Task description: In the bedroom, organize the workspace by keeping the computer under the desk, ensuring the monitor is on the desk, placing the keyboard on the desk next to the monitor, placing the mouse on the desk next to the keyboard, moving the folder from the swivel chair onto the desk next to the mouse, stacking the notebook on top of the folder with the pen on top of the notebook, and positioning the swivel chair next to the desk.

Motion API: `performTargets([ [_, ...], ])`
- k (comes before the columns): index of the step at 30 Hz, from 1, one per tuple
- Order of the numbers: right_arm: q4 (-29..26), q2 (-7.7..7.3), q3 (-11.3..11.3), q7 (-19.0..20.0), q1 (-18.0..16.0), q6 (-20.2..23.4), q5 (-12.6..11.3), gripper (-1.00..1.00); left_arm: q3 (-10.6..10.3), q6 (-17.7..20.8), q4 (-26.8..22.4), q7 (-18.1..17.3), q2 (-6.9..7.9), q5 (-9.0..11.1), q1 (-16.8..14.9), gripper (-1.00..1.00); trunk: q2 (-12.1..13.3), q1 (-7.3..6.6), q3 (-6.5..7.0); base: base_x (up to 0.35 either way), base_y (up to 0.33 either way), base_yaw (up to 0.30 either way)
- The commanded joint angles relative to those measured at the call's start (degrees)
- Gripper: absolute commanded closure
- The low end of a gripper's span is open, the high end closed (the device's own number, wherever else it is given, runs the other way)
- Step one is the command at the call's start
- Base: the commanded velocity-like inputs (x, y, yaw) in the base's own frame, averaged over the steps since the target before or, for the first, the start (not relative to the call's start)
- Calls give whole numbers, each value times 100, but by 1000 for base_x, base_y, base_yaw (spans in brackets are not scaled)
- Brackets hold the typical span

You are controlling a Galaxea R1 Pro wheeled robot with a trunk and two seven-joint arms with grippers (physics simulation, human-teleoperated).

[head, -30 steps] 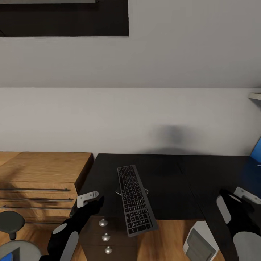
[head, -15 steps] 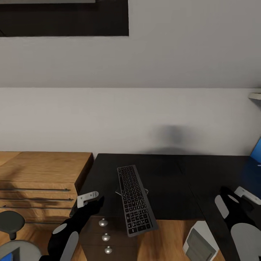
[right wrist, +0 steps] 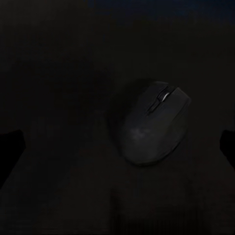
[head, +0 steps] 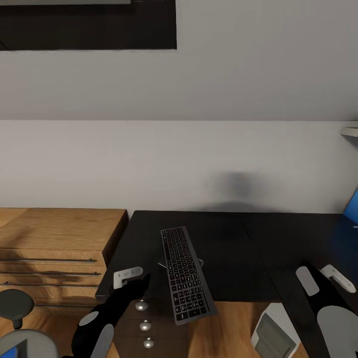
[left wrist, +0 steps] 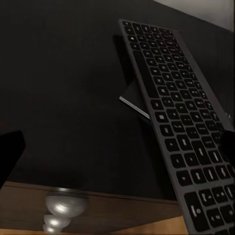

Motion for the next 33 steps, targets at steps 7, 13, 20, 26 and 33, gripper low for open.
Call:
performTargets([
  [7,-48,1,-1,-67,-2,153,-174,-100,-55,17,-10,52,3,59,4,-100,-4,0,-7,0,0,0],
  [13,-55,-5,-1,-76,-2,160,-184,-100,-59,16,-9,52,3,64,5,-100,-4,0,-7,0,0,0],
  [20,-55,-7,-30,-69,-2,142,-186,-100,-59,24,-11,53,6,67,5,-100,-4,0,-7,0,0,0],
  [26,-39,-15,-50,-53,-2,108,-184,-100,-53,25,-8,52,11,68,5,-100,-4,0,-7,78,-60,0],
  [33,4,-172,-103,-51,-2,107,-189,-100,-50,33,-7,52,19,69,5,-100,-4,0,-7,62,-48,0],
])
